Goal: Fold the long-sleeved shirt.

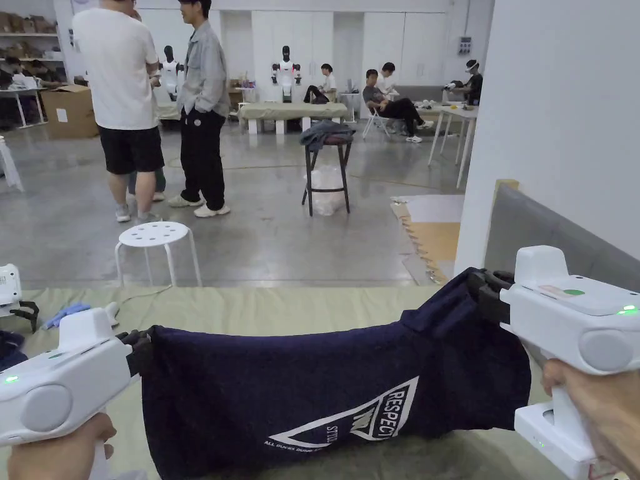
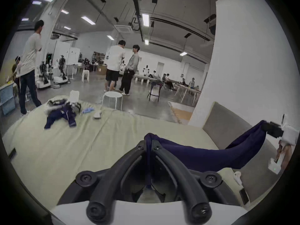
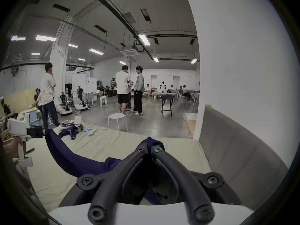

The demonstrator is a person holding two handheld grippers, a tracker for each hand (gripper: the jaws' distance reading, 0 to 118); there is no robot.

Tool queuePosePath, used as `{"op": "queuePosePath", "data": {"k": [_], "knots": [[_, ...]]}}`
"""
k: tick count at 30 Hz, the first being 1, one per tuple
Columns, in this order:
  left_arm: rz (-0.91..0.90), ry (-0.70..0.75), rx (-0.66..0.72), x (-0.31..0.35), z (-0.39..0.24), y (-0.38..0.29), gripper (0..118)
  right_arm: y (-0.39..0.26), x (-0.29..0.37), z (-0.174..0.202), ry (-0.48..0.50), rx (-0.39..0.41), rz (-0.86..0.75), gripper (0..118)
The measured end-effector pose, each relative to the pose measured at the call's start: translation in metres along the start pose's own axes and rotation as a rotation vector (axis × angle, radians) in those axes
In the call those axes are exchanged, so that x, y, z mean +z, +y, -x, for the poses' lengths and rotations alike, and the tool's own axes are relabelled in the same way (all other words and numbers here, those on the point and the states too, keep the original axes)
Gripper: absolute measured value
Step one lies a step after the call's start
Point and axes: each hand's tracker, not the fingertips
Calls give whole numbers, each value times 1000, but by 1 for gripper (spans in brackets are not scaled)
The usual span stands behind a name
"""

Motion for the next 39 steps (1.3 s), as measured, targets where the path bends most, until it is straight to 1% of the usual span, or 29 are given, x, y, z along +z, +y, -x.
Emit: {"op": "queuePosePath", "data": {"k": [1, 2, 3, 4, 5, 6, 7, 8, 9, 10, 12, 13, 14, 15, 17, 19, 20, 21, 23, 25, 29, 30, 31, 32, 34, 35, 37, 38, 39], "knots": [[36, -16, -3, 7, 1, -7, 8, -12, 14, 1, -3, 10, -1, 1], [29, -3, -28, 26, -8, -21, 8, -25, 27, 2, 14, 24, 11, 1], [16, -3, -32, 41, -8, -35, 9, -38, 40, 5, 26, 64, 61, 1], [42, -20, -42, 50, -8, -46, 8, -52, 52, 8, 5, 82, 73, 1], [81, -8, -88, 62, -9, -61, 8, -71, 62, 8, 33, 78, 101, 1], [87, 3, -107, 80, -14, -76, 8, -90, 74, 10, 44, 97, 167, 1], [124, -16, -110, 89, -12, -90, 8, -108, 85, 12, 22, 90, 199, 1], [174, -18, -117, 100, -8, -106, 8, -132, 95, 11, 51, 71, 266, 1], [213, -9, -102, 109, 0, -126, 8, -155, 105, 10, 61, 73, 338, 1], [259, -20, -102, 115, 7, -142, 8, -175, 115, 11, 39, 64, 357, 1], [347, -3, -97, 135, 16, -176, 8, -218, 131, 11, 69, 40, 486, 1], [387, -16, -92, 142, 20, -189, 8, -237, 137, 10, 69, 22, 517, 1], [434, -4, -102, 151, 23, -202, 8, -253, 143, 10, 107, 9, 566, 1], [463, 14, -112, 158, 26, -215, 8, -267, 149, 11, 112, 4, 599, 1], [512, 12, -99, 167, 34, -232, 8, -294, 153, 10, 97, -52, 694, 1], [540, 45, -99, 173, 41, -245, 8, -307, 158, 8, 123, -60, 730, 1], [552, 40, -100, 176, 45, -248, 8, -313, 160, 6, 107, -68, 759, 1], [575, 44, -92, 178, 47, -253, 7, -314, 163, 11, 115, -57, 764, 1], [580, 47, -85, 179, 61, -255, 7, -317, 165, 11, 135, -69, 781, 1], [591, 39, -61, 178, 60, -262, 7, -315, 170, 21, 146, -58, 779, 1], [616, 54, -86, 173, 55, -273, 7, -325, 163, 25, 130, -16, 865, 1], [613, 64, -83, 173, 64, -274, 7, -327, 165, 25, 116, -23, 868, 1], [602, 58, -60, 174, 68, -273, 6, -328, 167, 24, 126, -46, 875, 1], [638, 55, -53, 176, 70, -275, 7, -328, 167, 24, 140, -68, 892, 1], [637, 70, -46, 181, 68, -273, 6, -326, 173, 25, 138, -61, 919, 1], [675, 82, -54, 183, 69, -275, 6, -325, 174, 26, 141, -64, 934, 1], [688, 66, -40, 187, 72, -279, 6, -327, 179, 21, 144, -73, 940, 2], [690, 69, -42, 186, 83, -279, 10, -328, 179, 21, 150, -76, 932, 23], [681, 68, -48, 186, 80, -281, 25, -328, 177, 21, 135, -86, 914, 64]]}}
